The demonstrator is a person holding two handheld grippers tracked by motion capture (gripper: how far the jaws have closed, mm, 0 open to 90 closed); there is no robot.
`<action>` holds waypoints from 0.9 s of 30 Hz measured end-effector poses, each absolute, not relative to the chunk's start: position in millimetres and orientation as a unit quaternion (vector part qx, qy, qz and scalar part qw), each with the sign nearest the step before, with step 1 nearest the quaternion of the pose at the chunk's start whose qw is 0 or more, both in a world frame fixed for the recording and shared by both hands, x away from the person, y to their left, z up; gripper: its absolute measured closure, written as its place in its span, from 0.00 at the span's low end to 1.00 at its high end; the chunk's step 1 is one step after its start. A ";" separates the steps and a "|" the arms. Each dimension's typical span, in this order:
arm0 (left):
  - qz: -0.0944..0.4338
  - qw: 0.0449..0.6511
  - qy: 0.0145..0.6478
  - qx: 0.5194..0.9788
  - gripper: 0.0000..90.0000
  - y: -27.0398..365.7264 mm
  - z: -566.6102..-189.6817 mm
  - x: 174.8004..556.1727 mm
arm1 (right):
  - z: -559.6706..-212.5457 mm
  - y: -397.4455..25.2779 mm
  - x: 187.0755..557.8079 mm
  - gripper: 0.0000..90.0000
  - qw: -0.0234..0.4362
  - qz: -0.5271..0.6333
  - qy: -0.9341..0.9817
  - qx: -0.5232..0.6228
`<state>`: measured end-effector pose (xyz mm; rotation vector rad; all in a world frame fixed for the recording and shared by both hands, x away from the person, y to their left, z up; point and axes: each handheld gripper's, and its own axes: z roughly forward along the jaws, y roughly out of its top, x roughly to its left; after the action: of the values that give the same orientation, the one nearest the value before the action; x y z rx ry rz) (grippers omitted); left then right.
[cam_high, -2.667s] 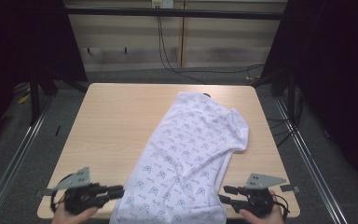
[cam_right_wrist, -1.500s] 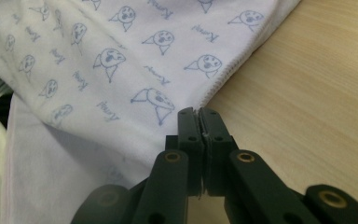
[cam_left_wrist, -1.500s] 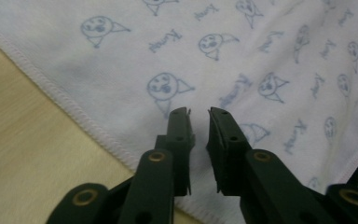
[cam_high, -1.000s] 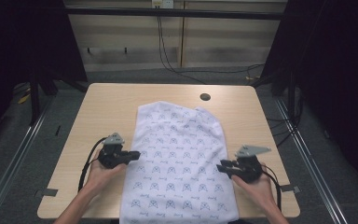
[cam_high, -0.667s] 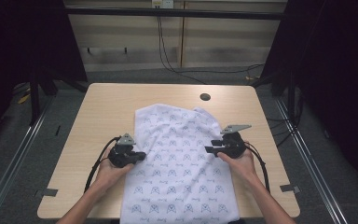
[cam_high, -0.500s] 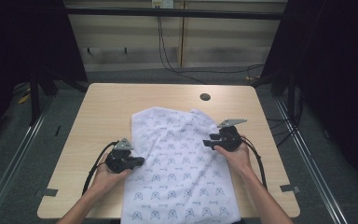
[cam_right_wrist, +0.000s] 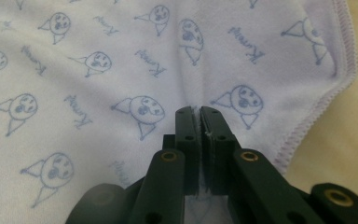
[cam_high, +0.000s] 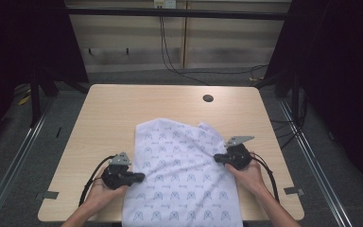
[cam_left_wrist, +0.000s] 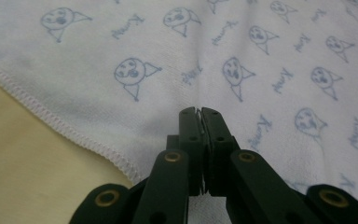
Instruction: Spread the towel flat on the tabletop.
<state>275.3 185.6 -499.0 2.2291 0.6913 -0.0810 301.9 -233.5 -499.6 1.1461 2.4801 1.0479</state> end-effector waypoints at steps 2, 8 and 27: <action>-0.051 0.387 0.257 0.884 0.97 185.4 -497.7 260.1 | -498.1 -235.1 280.9 0.96 0.098 0.354 0.848 0.382; -0.064 0.414 0.247 0.874 0.89 187.8 -490.7 247.5 | -493.6 -239.5 222.4 0.92 0.058 0.352 0.861 0.361; 0.005 0.403 0.296 0.866 0.91 168.9 -501.9 315.6 | -485.6 -234.4 335.3 0.61 0.107 0.390 0.812 0.421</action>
<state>315.6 168.9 -501.9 2.1870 0.7481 0.0138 335.3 -234.4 -485.6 1.2393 2.3909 1.1477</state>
